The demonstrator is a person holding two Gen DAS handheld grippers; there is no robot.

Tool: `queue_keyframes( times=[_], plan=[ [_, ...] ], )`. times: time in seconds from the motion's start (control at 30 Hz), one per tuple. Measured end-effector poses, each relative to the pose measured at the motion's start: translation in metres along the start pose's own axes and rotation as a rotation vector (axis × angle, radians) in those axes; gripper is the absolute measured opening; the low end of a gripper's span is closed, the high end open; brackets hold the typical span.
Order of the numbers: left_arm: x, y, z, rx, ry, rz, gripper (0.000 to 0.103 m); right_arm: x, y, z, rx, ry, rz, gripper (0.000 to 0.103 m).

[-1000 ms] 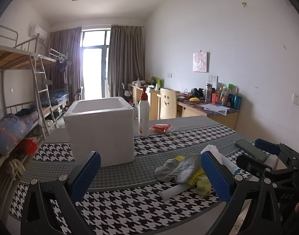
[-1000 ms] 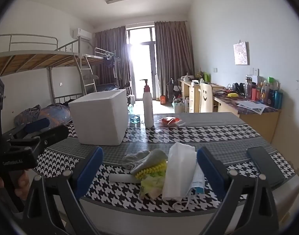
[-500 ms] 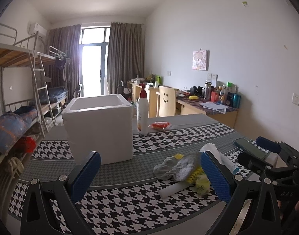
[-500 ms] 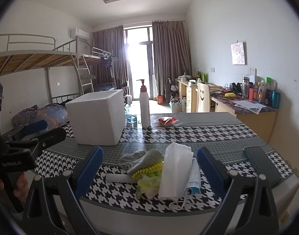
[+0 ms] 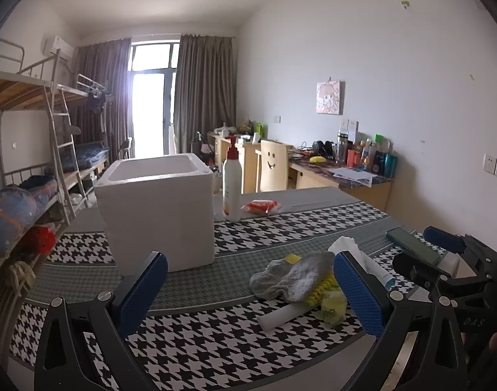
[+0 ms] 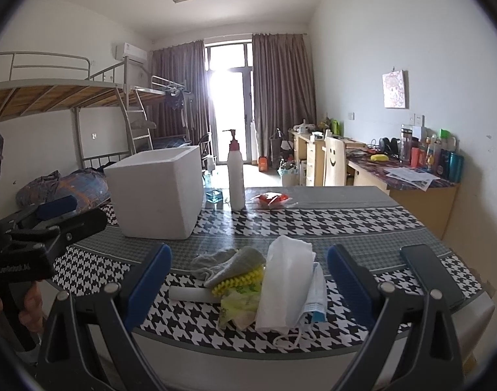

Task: Organize soft objects
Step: 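Move both tools toward the pile of soft items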

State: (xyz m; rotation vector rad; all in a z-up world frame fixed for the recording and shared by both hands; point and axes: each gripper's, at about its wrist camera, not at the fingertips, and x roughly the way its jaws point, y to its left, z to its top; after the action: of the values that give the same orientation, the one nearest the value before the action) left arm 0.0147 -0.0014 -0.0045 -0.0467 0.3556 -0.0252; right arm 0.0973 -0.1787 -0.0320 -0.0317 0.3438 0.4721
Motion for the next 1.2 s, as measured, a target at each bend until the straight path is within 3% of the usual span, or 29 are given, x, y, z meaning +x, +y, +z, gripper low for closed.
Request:
queue_keyframes(
  times=[0.5, 1.2],
  plan=[
    [0.02, -0.006, 0.001, 0.027, 0.037, -0.037, 0.102, 0.013, -0.008, -0.002, 0.018, 0.033, -0.023, 0.098],
    [0.061, -0.014, -0.012, 0.044, 0.149, -0.074, 0.102, 0.034, -0.027, -0.011, 0.035, 0.107, -0.051, 0.098]
  ],
)
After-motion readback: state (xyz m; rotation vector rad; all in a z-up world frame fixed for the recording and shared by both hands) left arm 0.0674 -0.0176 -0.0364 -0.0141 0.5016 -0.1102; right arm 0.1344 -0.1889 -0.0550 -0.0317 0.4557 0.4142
